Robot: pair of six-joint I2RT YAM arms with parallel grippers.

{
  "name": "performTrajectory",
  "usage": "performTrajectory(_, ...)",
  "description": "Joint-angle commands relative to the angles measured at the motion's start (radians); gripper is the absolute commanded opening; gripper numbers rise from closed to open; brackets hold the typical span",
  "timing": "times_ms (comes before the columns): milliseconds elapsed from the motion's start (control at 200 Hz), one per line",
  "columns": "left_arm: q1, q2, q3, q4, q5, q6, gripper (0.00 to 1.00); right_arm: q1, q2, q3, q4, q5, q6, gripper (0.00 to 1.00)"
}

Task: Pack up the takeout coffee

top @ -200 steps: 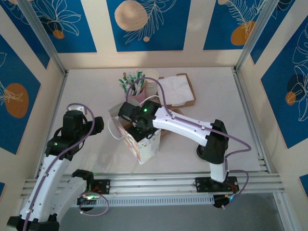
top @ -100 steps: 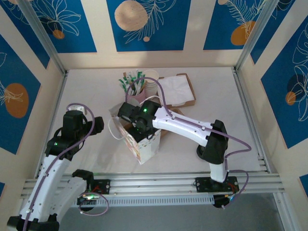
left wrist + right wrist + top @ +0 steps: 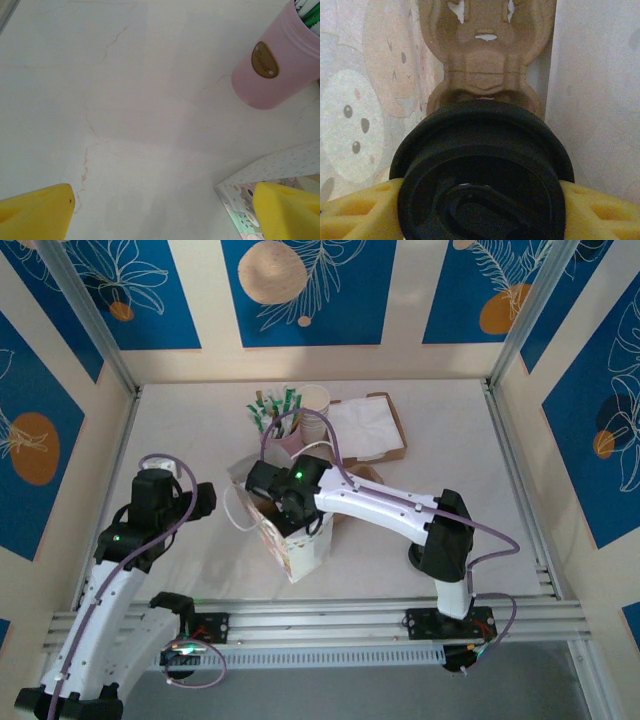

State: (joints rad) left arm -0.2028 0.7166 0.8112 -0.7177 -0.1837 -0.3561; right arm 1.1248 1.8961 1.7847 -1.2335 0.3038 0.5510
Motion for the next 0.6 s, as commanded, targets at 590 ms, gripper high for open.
performTrajectory(590,0.016,0.001,-0.007,0.005,0.013,0.01,0.92,0.006,0.004,-0.16,0.091,-0.039,0.022,0.52)
